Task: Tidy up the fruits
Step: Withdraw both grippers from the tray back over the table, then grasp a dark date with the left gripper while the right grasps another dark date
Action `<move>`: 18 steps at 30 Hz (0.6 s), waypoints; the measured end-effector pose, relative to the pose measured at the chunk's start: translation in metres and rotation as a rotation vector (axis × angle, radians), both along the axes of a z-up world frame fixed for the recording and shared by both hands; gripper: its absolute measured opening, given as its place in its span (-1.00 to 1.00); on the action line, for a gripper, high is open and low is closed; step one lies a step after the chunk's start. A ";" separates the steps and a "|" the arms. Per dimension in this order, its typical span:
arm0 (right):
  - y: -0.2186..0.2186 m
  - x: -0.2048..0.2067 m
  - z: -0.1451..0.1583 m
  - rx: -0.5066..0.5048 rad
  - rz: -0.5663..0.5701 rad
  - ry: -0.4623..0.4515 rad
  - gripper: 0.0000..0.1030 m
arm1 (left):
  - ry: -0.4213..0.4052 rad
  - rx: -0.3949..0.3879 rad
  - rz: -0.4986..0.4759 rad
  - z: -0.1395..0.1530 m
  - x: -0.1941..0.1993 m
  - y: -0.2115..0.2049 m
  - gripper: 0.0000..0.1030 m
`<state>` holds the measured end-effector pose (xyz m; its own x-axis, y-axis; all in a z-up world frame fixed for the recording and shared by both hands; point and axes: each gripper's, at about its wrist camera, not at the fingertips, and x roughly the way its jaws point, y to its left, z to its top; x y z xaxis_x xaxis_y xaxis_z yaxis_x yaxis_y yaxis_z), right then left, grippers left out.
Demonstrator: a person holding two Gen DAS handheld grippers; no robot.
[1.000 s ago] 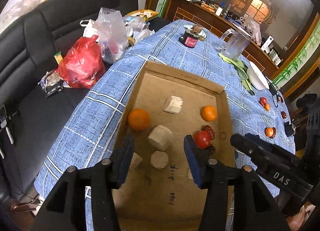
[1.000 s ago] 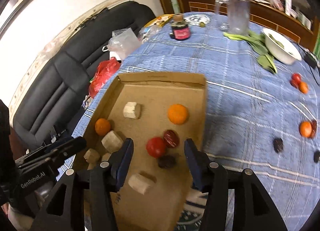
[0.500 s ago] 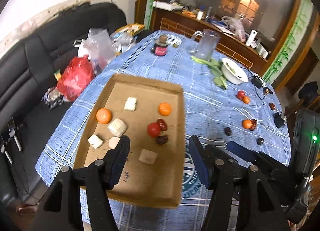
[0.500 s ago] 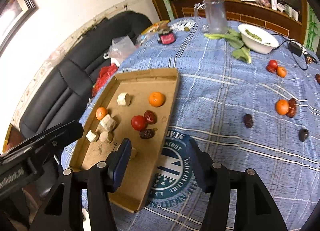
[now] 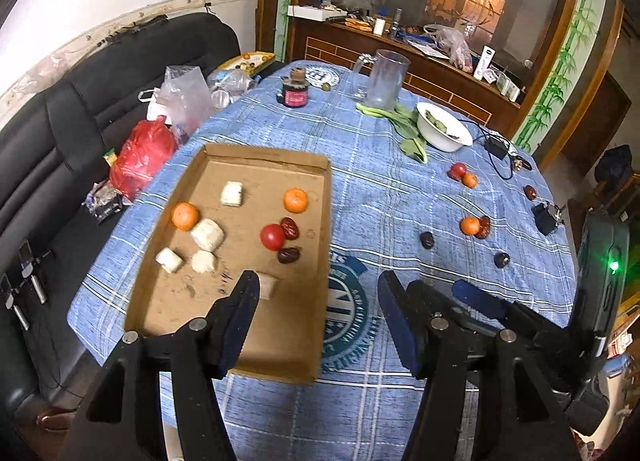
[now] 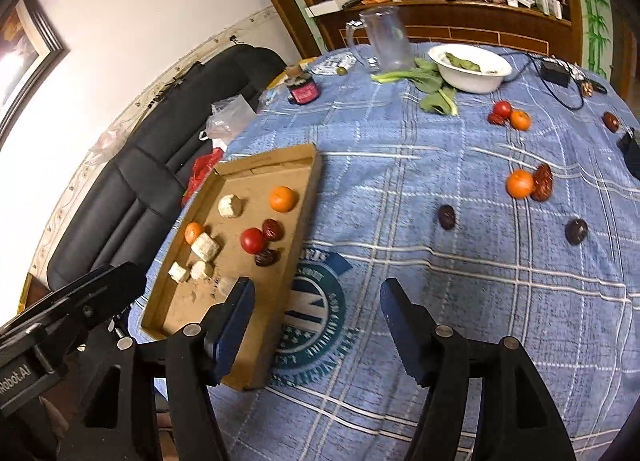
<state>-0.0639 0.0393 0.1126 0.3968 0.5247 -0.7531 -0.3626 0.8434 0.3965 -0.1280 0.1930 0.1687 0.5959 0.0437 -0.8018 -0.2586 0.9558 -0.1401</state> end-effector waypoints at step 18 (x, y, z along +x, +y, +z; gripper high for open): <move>-0.165 0.050 -0.053 -0.150 -0.260 0.097 0.35 | 0.163 -0.199 -0.120 -0.097 0.067 -0.077 0.18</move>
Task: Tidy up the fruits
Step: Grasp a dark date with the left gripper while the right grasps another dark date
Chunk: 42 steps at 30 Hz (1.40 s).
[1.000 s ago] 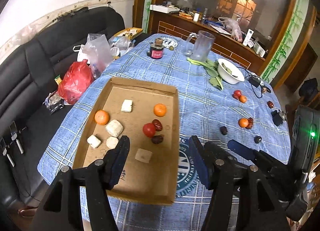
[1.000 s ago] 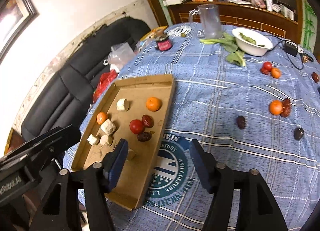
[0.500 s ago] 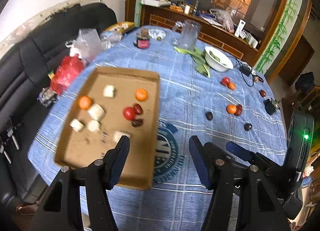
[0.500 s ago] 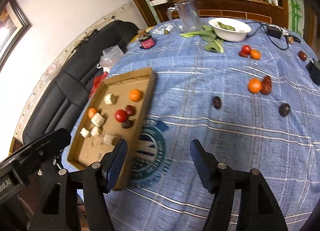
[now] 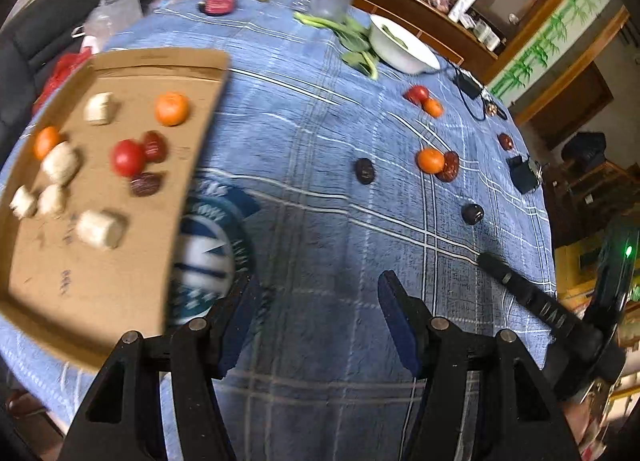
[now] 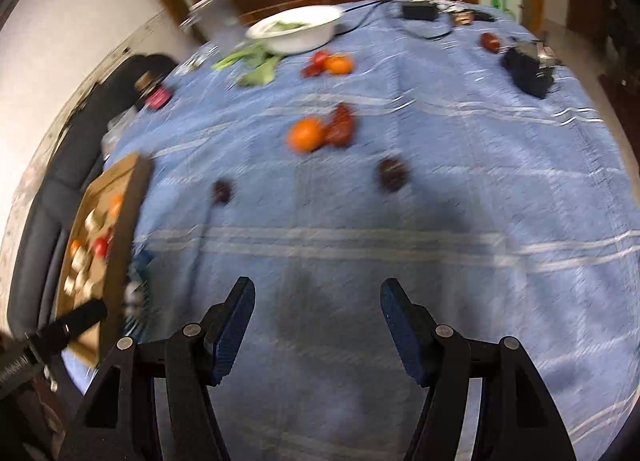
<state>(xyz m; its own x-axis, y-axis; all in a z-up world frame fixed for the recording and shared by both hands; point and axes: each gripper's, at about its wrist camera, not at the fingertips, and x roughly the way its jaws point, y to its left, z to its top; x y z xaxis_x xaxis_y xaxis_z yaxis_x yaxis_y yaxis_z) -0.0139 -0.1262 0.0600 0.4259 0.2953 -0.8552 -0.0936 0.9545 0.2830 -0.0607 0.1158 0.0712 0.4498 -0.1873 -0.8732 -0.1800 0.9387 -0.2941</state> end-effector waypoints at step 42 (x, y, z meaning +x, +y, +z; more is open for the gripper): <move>0.010 0.042 0.002 -0.046 0.066 -0.080 -0.50 | -0.140 0.025 -0.070 0.006 0.057 0.017 -0.63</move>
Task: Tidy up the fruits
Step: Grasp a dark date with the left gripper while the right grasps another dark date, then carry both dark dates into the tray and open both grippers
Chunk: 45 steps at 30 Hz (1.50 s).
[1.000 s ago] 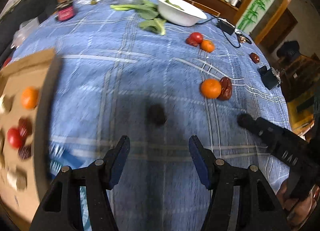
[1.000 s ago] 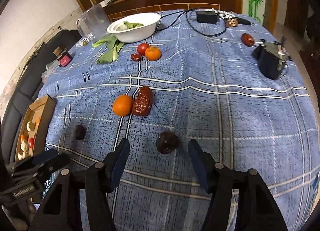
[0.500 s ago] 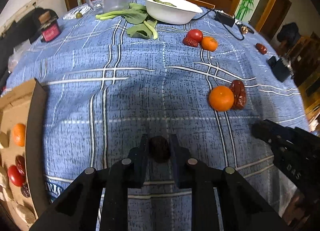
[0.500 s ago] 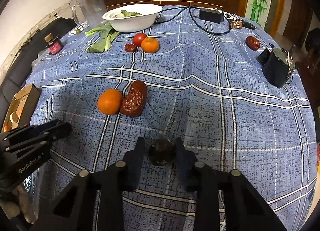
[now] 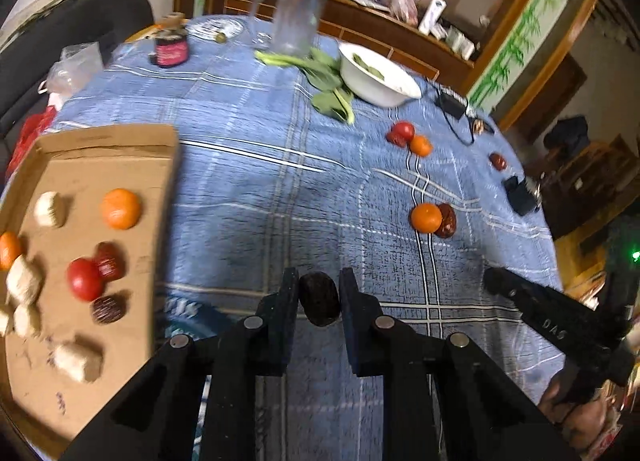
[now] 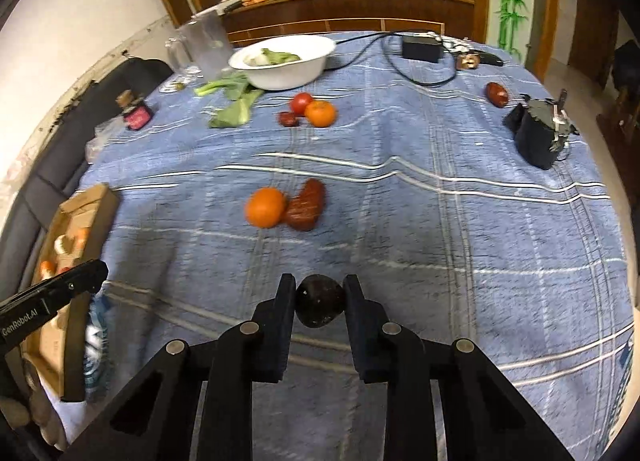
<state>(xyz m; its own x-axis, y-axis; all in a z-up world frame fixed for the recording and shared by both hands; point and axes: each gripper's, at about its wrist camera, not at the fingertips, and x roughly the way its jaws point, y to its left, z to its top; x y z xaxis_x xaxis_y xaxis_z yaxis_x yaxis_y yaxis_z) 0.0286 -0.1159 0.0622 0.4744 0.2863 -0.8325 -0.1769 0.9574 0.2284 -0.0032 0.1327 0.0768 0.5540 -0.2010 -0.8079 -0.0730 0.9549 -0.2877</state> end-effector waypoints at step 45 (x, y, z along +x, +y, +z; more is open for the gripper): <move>0.343 -0.106 0.017 -0.001 0.590 0.013 -0.11 | 0.061 0.020 0.371 0.012 -0.110 0.242 -0.13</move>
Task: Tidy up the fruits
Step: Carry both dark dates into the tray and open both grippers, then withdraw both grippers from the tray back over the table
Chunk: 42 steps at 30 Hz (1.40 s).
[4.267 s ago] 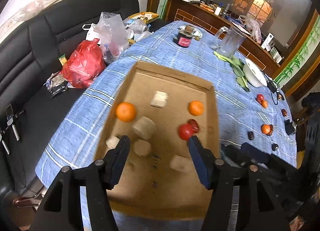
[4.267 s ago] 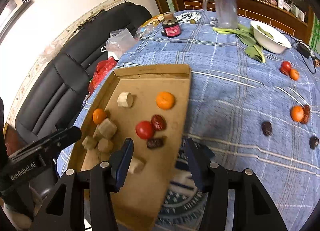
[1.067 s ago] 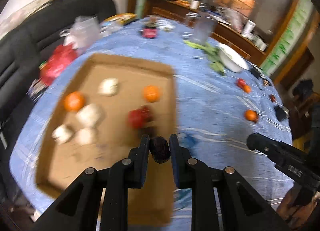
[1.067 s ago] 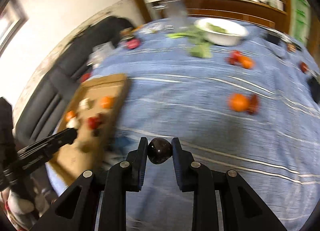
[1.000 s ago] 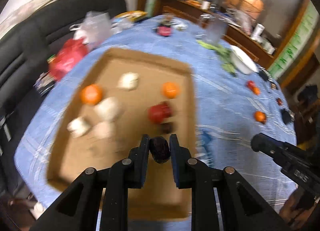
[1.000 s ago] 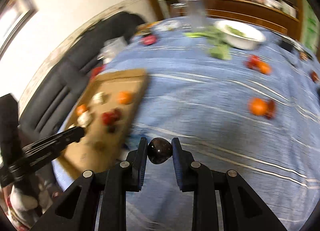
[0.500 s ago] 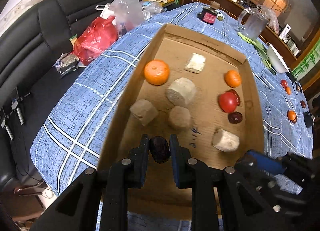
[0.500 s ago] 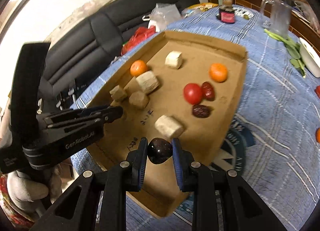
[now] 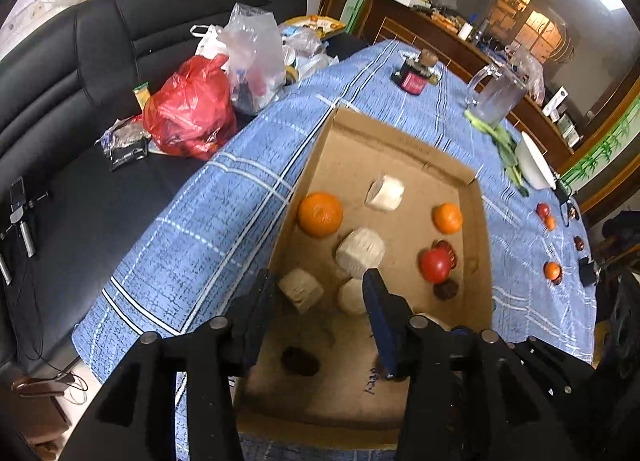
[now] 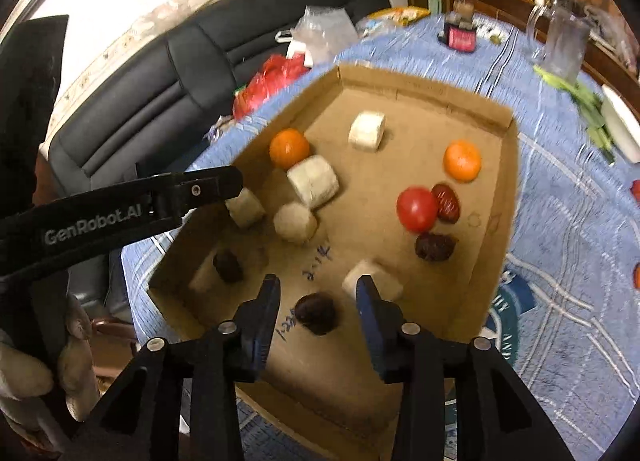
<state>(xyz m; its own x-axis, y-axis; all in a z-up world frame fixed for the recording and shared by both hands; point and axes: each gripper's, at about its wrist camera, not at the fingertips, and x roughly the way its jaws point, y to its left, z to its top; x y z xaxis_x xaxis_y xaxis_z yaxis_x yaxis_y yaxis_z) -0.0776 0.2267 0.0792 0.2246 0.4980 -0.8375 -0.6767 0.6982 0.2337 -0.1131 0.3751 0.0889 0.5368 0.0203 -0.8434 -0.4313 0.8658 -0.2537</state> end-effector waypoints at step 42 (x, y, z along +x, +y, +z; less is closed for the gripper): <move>-0.125 -0.017 0.018 0.045 -0.142 -0.020 0.34 | -0.019 0.138 -0.011 0.043 -0.044 -0.133 0.00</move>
<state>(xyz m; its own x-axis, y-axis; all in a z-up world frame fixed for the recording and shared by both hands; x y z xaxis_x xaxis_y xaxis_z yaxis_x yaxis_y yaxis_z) -0.0945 0.1014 0.0973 0.3122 0.4972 -0.8095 -0.5764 0.7765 0.2546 -0.1575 0.2419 0.1322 0.5531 0.1298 -0.8229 -0.4182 0.8976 -0.1396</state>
